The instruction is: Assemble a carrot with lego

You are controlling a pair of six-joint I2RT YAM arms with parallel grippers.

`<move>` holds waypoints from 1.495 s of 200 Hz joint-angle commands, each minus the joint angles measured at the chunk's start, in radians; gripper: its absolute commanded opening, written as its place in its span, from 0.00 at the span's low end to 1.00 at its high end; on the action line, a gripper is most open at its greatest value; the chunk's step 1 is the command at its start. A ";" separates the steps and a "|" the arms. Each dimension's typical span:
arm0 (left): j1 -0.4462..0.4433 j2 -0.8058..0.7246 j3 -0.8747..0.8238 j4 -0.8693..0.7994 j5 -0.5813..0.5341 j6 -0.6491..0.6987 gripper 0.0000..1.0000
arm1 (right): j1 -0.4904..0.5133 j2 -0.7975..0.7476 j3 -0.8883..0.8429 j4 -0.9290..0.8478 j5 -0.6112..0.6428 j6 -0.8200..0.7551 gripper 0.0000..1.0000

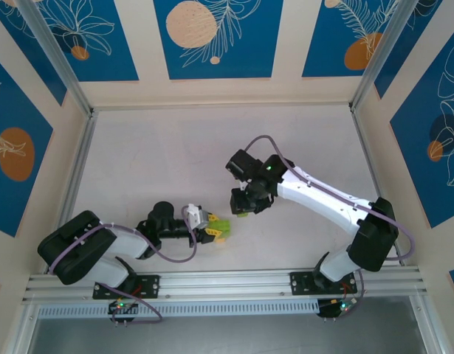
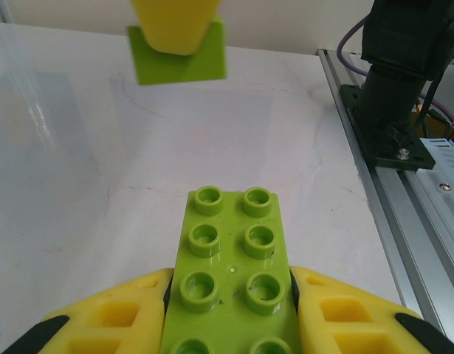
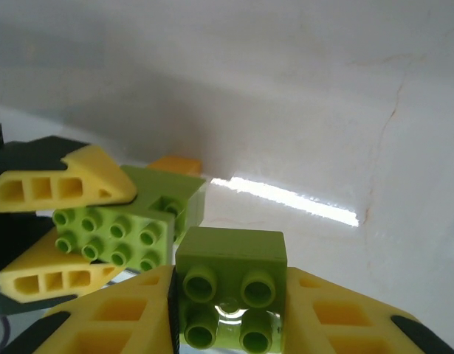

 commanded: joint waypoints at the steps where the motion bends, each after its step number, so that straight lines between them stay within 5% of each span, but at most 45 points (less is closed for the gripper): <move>1: 0.003 0.016 0.008 -0.035 -0.010 0.023 0.21 | 0.058 0.017 0.036 -0.040 0.012 0.142 0.34; 69: 0.002 0.010 0.001 -0.028 -0.007 0.023 0.21 | 0.129 0.070 0.077 -0.041 0.068 0.221 0.34; 299: -0.001 0.007 0.001 -0.034 -0.012 0.027 0.20 | 0.150 0.109 -0.017 0.069 0.031 0.245 0.34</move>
